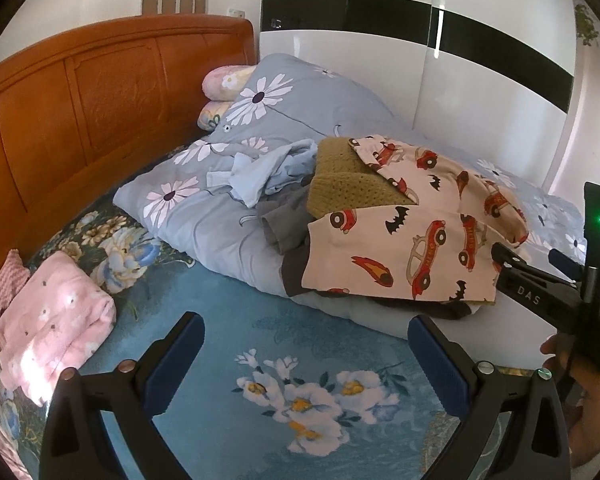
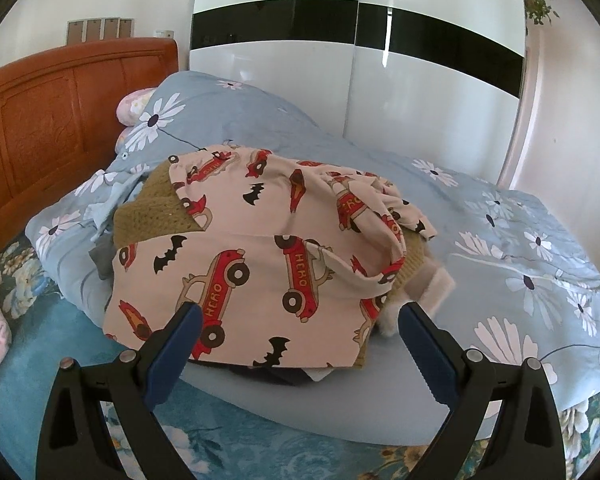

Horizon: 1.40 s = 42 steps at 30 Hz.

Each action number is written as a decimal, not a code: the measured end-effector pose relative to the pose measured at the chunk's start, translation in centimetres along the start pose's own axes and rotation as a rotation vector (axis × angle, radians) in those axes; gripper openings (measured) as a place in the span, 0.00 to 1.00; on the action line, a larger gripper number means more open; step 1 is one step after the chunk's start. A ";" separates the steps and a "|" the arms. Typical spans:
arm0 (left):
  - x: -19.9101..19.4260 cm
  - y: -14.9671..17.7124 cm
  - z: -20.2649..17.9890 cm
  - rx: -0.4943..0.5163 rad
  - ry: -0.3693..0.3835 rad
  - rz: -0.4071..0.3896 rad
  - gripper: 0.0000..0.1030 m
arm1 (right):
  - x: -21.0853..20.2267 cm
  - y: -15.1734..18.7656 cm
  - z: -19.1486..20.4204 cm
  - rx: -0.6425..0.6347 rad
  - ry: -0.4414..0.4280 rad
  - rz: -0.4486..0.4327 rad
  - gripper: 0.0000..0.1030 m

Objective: Fold clothes
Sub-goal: 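Reach both grippers toward the cream car-print pants on the clothes pile, then grasp the car-print pants with the right gripper and pull them off the pile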

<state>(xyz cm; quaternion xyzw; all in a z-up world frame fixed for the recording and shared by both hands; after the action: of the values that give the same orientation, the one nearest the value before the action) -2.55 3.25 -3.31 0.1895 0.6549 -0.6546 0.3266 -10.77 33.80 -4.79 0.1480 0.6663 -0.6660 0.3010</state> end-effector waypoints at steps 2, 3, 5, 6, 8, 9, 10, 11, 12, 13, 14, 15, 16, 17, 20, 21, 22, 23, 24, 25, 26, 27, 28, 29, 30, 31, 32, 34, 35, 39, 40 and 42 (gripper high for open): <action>-0.1 0.1 -0.1 0.004 -0.004 -0.001 1.00 | 0.0 0.0 -0.2 0.004 0.004 0.001 0.96; 0.0 0.1 -0.1 0.005 -0.006 0.000 1.00 | 0.1 0.1 -0.3 0.006 0.005 0.002 0.96; 0.0 0.1 -0.1 0.008 -0.009 0.002 1.00 | 0.1 0.0 -0.5 0.009 0.004 0.002 0.96; 0.1 0.1 -0.1 0.007 -0.012 0.002 1.00 | 0.2 0.1 -0.6 0.011 0.004 0.004 0.96; 0.1 0.1 -0.1 0.001 -0.012 0.003 1.00 | 0.2 0.1 -0.8 0.012 0.006 0.004 0.96; 0.1 0.1 -0.1 -0.002 -0.010 0.003 1.00 | 0.2 0.1 -0.9 0.011 0.006 0.003 0.96; 0.1 0.1 0.0 -0.005 -0.009 0.003 1.00 | 0.2 0.1 -1.0 0.010 0.007 0.003 0.96; 0.1 0.1 -0.1 -0.002 -0.009 0.004 1.00 | 0.2 0.1 -1.1 0.009 0.008 0.003 0.96; 0.1 0.2 -0.1 0.000 -0.008 0.006 1.00 | 0.3 0.1 -1.2 0.008 0.011 0.004 0.96; 0.0 0.2 0.0 0.002 -0.010 0.003 1.00 | 0.4 0.2 -1.3 0.008 0.013 0.004 0.96; -0.1 0.4 0.1 0.003 -0.011 0.000 1.00 | 0.5 0.2 -1.4 0.009 0.012 0.006 0.96; -0.4 0.6 0.4 0.004 -0.009 -0.006 1.00 | 0.7 0.2 -1.5 0.009 0.009 0.008 0.96; -0.6 0.8 0.7 0.006 -0.004 -0.012 1.00 | 0.8 0.2 -1.6 0.009 0.001 0.008 0.96; -0.9 1.2 1.1 0.010 -0.003 -0.020 1.00 | 0.9 0.1 -1.8 0.009 -0.008 0.006 0.96; -1.9 2.8 3.2 -0.011 0.018 -0.035 1.00 | 1.4 -1.4 -3.9 0.045 -0.022 -0.037 0.96; -2.2 3.3 4.0 -0.023 0.029 -0.040 1.00 | 1.7 -2.1 -4.8 0.066 -0.023 -0.051 0.96; -2.4 4.0 4.7 -0.036 0.041 -0.033 1.00 | 2.3 -2.8 -5.8 0.095 -0.034 -0.052 0.96; -2.6 4.4 5.2 -0.041 0.044 -0.028 1.00 | 2.7 -3.2 -6.6 0.120 -0.038 -0.050 0.96; -3.0 5.3 6.0 -0.035 0.041 -0.019 1.00 | 3.3 -4.2 -7.6 0.154 -0.035 -0.052 0.96; -3.2 5.9 6.7 -0.020 0.029 -0.018 1.00 | 3.6 -4.8 -8.1 0.162 -0.031 -0.053 0.96; -3.4 6.6 7.3 0.002 -0.003 -0.016 1.00 | 4.2 -5.5 -8.5 0.164 -0.023 -0.042 0.95; -3.7 7.1 7.9 0.027 -0.035 -0.020 1.00 | 5.3 -6.1 -8.7 0.162 -0.016 -0.005 0.91; -4.2 7.5 8.5 0.044 -0.065 -0.033 1.00 | 6.0 -6.4 -8.8 0.162 -0.011 0.021 0.80; -4.6 7.9 9.1 0.059 -0.094 -0.047 1.00 | 6.9 -6.8 -8.8 0.151 0.001 0.051 0.76; -5.0 8.2 9.8 0.066 -0.114 -0.055 1.00 | 7.4 -6.9 -8.7 0.130 0.023 0.071 0.67; -5.3 8.4 10.2 0.067 -0.124 -0.054 1.00 | 8.0 -7.0 -8.7 0.113 0.041 0.093 0.59; -5.5 8.5 10.6 0.068 -0.135 -0.052 1.00 | 8.5 -6.9 -8.6 0.101 0.049 0.123 0.54; -6.2 8.8 12.2 0.058 -0.180 -0.066 1.00 | 9.7 -6.3 -8.8 0.125 0.023 0.188 0.35; -6.4 8.8 12.6 0.062 -0.203 -0.078 1.00 | 10.1 -6.0 -8.9 0.152 0.002 0.208 0.29; -7.0 9.1 13.3 0.087 -0.236 -0.089 1.00 | 9.2 -4.8 -7.9 0.441 -0.340 0.126 0.05; -7.0 9.2 13.4 0.085 -0.231 -0.082 1.00 | 8.7 -4.7 -7.2 0.473 -0.422 0.094 0.04; -6.9 9.4 13.5 0.065 -0.216 -0.070 1.00 | 7.2 -4.6 -5.1 0.497 -0.566 0.055 0.04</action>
<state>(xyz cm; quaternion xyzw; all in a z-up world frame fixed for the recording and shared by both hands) 11.14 -8.13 -4.62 0.1054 0.6006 -0.7029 0.3661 -20.14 37.02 -5.80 0.0444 0.3704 -0.8136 0.4460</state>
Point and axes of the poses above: each gripper's, at about its wrist camera, not at the fingertips, and x roughly the way its jaws point, z to its left, y to its underside, the point moved 5 cm from there along x, roughly the way its jaws point, and after that the axes turned 13 degrees about -y, right-handed, at the moved point
